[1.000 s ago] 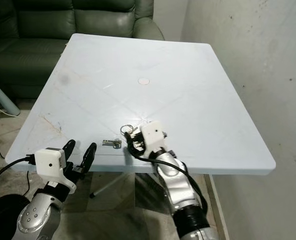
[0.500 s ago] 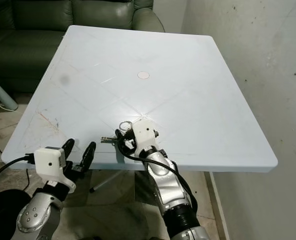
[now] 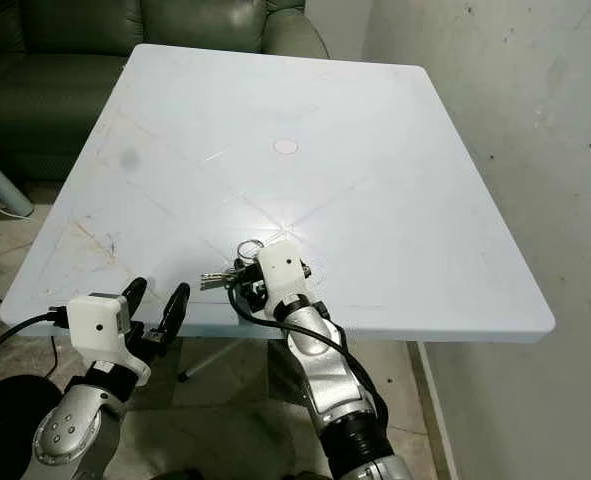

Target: Hang keys on a hook

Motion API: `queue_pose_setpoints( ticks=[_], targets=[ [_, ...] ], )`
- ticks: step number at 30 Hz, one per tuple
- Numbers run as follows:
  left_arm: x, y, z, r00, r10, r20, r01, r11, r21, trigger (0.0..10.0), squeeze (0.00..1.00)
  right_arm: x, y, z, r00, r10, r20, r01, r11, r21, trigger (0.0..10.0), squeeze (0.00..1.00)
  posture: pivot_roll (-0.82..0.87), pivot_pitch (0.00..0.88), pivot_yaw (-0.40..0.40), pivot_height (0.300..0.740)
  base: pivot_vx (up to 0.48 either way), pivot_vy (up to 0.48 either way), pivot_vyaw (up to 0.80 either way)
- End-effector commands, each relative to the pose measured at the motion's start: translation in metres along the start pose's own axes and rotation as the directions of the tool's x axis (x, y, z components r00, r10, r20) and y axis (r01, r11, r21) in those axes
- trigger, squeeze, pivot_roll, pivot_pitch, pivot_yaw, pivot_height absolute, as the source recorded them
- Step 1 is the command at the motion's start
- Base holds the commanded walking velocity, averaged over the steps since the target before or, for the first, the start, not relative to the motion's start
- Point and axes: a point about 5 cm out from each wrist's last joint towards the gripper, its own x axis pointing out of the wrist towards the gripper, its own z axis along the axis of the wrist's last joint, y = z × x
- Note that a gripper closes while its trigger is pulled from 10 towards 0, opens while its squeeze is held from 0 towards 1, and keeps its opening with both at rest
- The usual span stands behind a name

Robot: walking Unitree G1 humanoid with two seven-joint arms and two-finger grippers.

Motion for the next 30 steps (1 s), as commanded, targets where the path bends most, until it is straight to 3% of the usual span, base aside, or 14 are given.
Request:
queue_pose_setpoints(
  ticks=[1, 2, 6, 7, 8, 9, 10, 11, 30],
  targets=[
    [-0.001, 0.001, 0.004, 1.000, 0.009, 0.008, -0.009, 1.000, 0.012, 10.0, 0.00, -0.001, 0.003, -0.002, 1.000, 0.000, -0.014, 0.000, 1.000, 0.008, 0.4, 0.00, -0.03, 0.153, -0.067, 0.740, 0.000, 0.000, 0.00],
    [-0.001, 0.001, 0.004, 1.000, 0.010, 0.007, -0.010, 1.000, 0.011, 10.0, 0.00, -0.001, 0.003, -0.002, 1.000, 0.000, -0.013, 0.000, 1.000, 0.009, 1.5, 0.00, -0.03, 0.153, -0.067, 0.740, 0.000, 0.000, 0.00],
    [-0.001, 0.001, 0.004, 1.000, 0.013, 0.007, -0.013, 1.000, 0.011, 10.0, 0.00, -0.001, 0.004, -0.001, 1.000, 0.002, -0.006, -0.002, 1.000, 0.001, 3.6, 0.00, -0.03, 0.153, -0.067, 0.740, 0.000, 0.000, 0.00],
    [-0.001, 0.001, 0.004, 1.000, 0.014, 0.008, -0.014, 1.000, 0.011, 10.0, 0.00, -0.001, 0.004, -0.001, 1.000, 0.003, -0.007, -0.003, 1.000, 0.001, 3.6, 0.00, -0.03, 0.153, -0.067, 0.740, 0.000, 0.000, 0.00],
    [0.000, 0.001, 0.004, 1.000, 0.015, 0.008, -0.015, 1.000, 0.011, 10.0, 0.00, -0.001, 0.005, 0.000, 1.000, 0.006, -0.005, -0.006, 1.000, 0.001, 5.2, 0.00, -0.03, 0.153, -0.067, 0.740, 0.000, 0.000, 0.00],
    [0.000, 0.001, 0.004, 1.000, 0.015, 0.008, -0.015, 1.000, 0.011, 10.0, 0.00, -0.001, 0.005, 0.000, 1.000, 0.006, -0.004, -0.006, 1.000, 0.000, 5.2, 0.00, -0.03, 0.153, -0.067, 0.740, 0.000, 0.000, 0.00],
    [0.000, 0.001, 0.004, 1.000, 0.017, 0.007, -0.017, 1.000, 0.013, 10.0, 0.00, 0.000, 0.005, 0.000, 1.000, 0.009, -0.006, -0.009, 1.000, 0.005, 9.1, 0.00, -0.03, 0.153, -0.067, 0.740, 0.000, 0.000, 0.00],
    [0.000, 0.001, 0.004, 1.000, 0.018, 0.008, -0.018, 1.000, 0.013, 10.0, 0.00, 0.000, 0.005, 0.001, 1.000, 0.011, -0.007, -0.011, 1.000, 0.008, 10.0, 0.00, -0.03, 0.153, -0.067, 0.740, 0.000, 0.000, 0.00],
    [0.001, 0.001, 0.004, 1.000, 0.027, 0.011, -0.027, 0.999, 0.018, 10.0, 0.00, 0.009, 0.018, 0.007, 0.999, -0.021, -0.025, 0.022, 0.998, 0.055, 10.0, 0.00, -0.01, 0.139, -0.074, 0.740, 0.000, 0.000, 0.00]
  ],
)
